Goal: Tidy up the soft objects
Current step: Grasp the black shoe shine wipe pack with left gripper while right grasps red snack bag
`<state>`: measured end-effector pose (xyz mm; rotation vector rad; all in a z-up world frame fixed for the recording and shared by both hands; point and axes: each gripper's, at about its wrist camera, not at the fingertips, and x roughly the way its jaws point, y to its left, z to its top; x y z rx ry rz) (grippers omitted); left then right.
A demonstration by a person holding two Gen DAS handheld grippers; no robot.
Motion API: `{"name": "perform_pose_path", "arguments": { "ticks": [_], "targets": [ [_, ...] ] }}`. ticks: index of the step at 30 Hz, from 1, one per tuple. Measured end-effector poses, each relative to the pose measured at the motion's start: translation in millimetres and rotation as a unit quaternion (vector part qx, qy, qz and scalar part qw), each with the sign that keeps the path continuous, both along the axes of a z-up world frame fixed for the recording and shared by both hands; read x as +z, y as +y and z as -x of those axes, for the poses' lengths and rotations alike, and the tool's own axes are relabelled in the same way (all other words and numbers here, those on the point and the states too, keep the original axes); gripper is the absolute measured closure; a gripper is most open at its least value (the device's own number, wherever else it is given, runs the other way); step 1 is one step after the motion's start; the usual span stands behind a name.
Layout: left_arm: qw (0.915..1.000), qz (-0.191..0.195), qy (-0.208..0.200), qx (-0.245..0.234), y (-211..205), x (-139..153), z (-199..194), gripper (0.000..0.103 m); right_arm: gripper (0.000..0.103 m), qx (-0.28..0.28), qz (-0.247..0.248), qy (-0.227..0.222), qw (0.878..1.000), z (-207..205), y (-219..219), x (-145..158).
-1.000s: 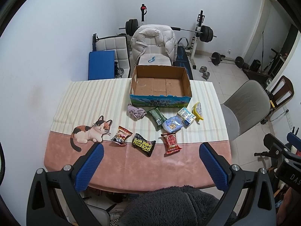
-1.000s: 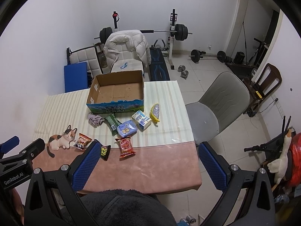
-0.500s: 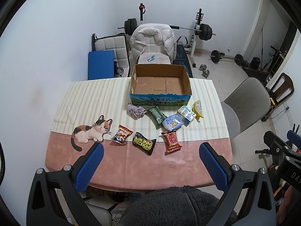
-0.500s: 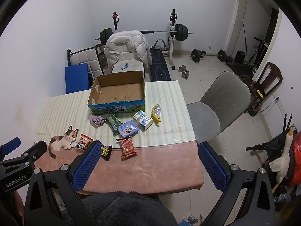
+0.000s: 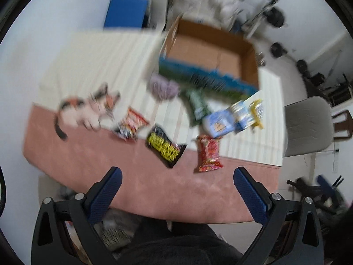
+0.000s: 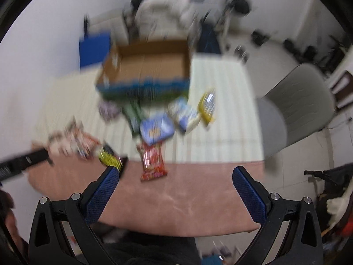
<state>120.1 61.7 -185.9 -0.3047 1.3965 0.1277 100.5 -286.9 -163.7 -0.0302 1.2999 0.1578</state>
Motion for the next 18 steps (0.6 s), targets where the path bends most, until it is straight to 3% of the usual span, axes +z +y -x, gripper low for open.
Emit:
{"name": "perform_pose_path", "arguments": {
  "ticks": [3,4,9,15,18],
  "targets": [
    [0.9977,0.024,0.059,0.023,3,-67,-15,0.001,0.0,0.018,-0.008,0.071,0.997,-29,22,-82],
    [0.9961,0.028,0.077,0.034,3,-88,-20,0.007,0.0,0.02,-0.004,0.085,0.996,-36,29,-105],
    [0.9773,0.093,0.162,0.1,18,-188,-48,0.021,0.0,0.027,-0.012,0.134,0.991,-61,57,-193],
    [0.9558,0.115,0.221,0.155,29,-260,-70,0.023,0.011,0.026,-0.036,0.194,0.98,-77,75,-252],
    [0.948,0.1,0.255,0.162,30,-284,-71,0.023,0.011,0.029,-0.038,0.212,0.976,-78,84,-272]
  ]
}}
